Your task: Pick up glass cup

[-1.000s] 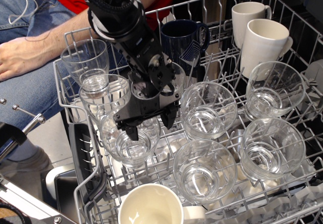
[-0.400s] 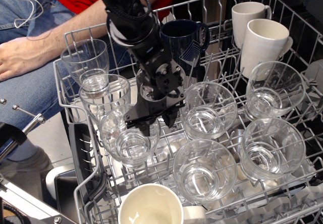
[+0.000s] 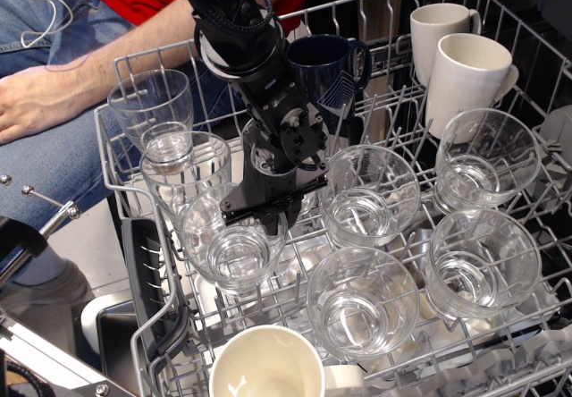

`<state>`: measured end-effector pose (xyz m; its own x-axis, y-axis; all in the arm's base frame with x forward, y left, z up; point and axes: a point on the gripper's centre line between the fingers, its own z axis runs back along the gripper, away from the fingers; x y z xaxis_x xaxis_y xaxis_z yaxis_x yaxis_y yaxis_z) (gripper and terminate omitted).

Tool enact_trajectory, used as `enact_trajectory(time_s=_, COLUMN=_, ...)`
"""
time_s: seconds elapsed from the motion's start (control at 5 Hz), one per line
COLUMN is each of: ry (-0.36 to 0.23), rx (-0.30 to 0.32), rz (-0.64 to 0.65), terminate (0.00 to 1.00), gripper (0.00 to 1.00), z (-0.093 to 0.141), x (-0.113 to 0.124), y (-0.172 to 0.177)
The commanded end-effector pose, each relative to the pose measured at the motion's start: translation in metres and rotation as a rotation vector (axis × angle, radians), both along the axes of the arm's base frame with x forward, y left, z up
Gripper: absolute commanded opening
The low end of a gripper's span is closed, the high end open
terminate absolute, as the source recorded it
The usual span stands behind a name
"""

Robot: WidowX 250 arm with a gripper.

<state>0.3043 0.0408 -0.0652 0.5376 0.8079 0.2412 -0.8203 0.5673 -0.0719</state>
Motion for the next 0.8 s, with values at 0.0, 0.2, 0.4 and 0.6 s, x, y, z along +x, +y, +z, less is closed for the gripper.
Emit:
enact_trajectory(time_s=0.0, ry=-0.01, rx=0.017, rz=-0.026, terminate=0.0, gripper=0.0, z=0.019, x=0.007, y=0.001)
enact_trajectory(time_s=0.2, ry=0.045, rx=0.017, rz=-0.024, terminate=0.0, gripper=0.0, z=0.047, x=0.006, y=-0.002)
enact_trajectory(time_s=0.4, ry=0.089, rx=0.034, rz=-0.034, terminate=0.0, gripper=0.0, z=0.077, x=-0.003, y=-0.006)
enact_trajectory(time_s=0.6, ry=0.133, rx=0.037, rz=-0.037, terminate=0.0, gripper=0.0, z=0.108, x=-0.016, y=-0.012)
